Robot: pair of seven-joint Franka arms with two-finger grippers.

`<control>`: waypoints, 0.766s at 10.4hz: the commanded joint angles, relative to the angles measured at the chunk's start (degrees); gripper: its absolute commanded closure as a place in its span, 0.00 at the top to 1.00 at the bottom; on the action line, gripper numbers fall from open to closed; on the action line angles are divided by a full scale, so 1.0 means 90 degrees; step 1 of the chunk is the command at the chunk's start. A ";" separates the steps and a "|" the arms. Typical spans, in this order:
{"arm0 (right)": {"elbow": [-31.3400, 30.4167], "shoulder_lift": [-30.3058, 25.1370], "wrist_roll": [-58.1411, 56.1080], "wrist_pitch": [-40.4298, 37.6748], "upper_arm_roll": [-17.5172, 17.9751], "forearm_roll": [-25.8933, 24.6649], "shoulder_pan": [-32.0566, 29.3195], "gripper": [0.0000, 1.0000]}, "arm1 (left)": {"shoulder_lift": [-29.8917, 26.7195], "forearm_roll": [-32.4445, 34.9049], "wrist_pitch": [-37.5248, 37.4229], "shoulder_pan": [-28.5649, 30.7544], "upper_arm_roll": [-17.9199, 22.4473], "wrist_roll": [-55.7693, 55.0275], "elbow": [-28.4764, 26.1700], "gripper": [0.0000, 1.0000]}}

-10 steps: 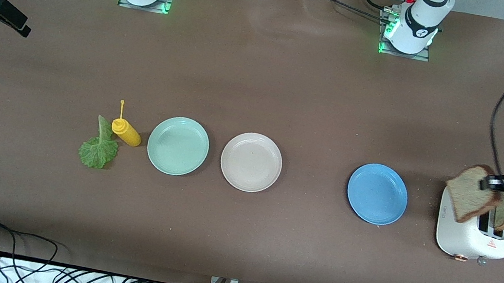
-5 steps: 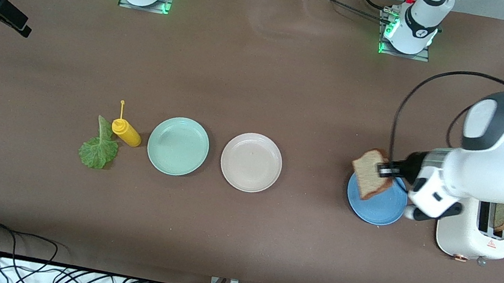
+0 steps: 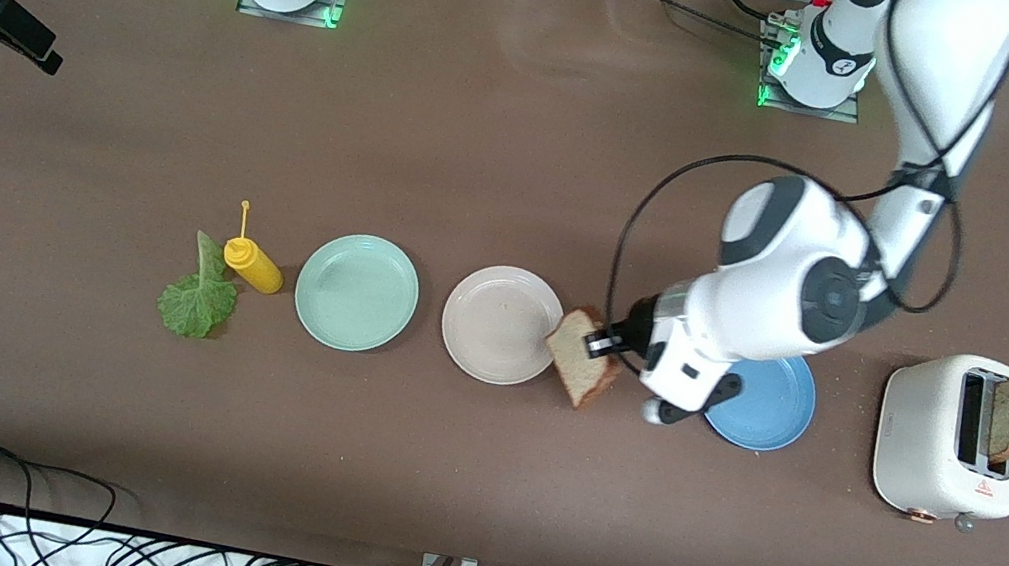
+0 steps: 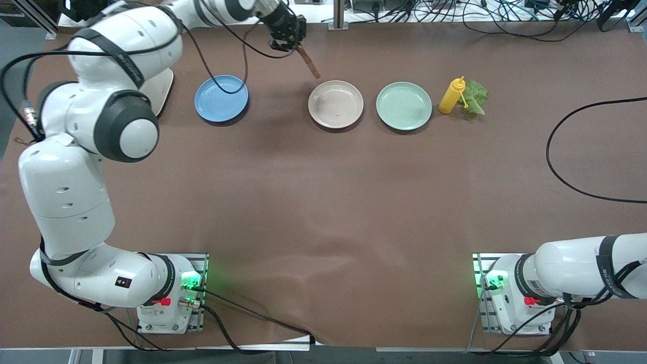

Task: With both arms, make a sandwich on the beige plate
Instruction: 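Carry the bread slice to the beige plate with the left gripper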

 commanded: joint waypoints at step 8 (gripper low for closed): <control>0.0040 -0.0048 0.0039 -0.0061 -0.0015 0.0107 0.0003 1.00 | 0.0809 -0.1015 0.1614 -0.0893 0.0056 -0.0436 -0.0219 0.00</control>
